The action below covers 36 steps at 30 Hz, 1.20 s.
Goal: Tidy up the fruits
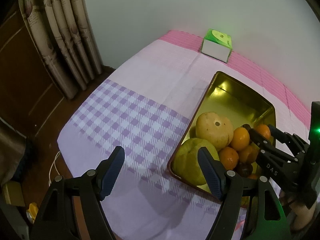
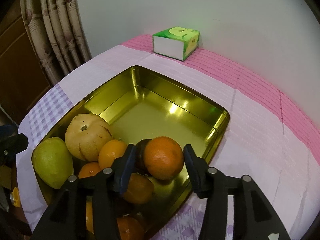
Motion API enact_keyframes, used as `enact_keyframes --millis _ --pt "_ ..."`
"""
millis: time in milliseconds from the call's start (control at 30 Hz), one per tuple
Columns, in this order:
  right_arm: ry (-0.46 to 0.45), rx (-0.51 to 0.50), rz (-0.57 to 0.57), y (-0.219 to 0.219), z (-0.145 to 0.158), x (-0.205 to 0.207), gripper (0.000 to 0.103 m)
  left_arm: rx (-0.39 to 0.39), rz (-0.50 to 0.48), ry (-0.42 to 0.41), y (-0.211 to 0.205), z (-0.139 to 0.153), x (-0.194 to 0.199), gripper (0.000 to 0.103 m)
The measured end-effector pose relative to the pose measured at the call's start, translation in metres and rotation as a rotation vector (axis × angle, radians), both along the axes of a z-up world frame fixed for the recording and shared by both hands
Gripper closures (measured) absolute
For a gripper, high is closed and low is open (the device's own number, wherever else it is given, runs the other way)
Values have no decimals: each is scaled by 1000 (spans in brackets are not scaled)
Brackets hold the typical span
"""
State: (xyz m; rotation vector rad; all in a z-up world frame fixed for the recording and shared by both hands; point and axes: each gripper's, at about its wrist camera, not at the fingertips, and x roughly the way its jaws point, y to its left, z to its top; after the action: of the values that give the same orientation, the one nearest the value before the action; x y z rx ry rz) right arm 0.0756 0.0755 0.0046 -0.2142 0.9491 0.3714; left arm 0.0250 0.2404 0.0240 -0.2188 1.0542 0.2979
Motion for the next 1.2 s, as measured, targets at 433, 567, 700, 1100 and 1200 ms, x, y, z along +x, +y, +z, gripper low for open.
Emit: enact_keyframes --millis 433,567,700,1100,1200 --pt "-43 -5 -15 -5 23 -25 25 14 -22 -3 -11 5 -15 27" --pt "-47 10 -10 -8 34 -44 10 24 -32 0 -16 5 -18 27" --pt "-25 48 -17 -14 40 -64 1 44 -40 4 -20 5 -19 26" --pt "91 47 -55 -23 18 -82 0 81 -73 15 -34 5 -20 26" --pt "98 43 -55 -22 16 -82 0 82 -78 20 -36 3 -20 26"
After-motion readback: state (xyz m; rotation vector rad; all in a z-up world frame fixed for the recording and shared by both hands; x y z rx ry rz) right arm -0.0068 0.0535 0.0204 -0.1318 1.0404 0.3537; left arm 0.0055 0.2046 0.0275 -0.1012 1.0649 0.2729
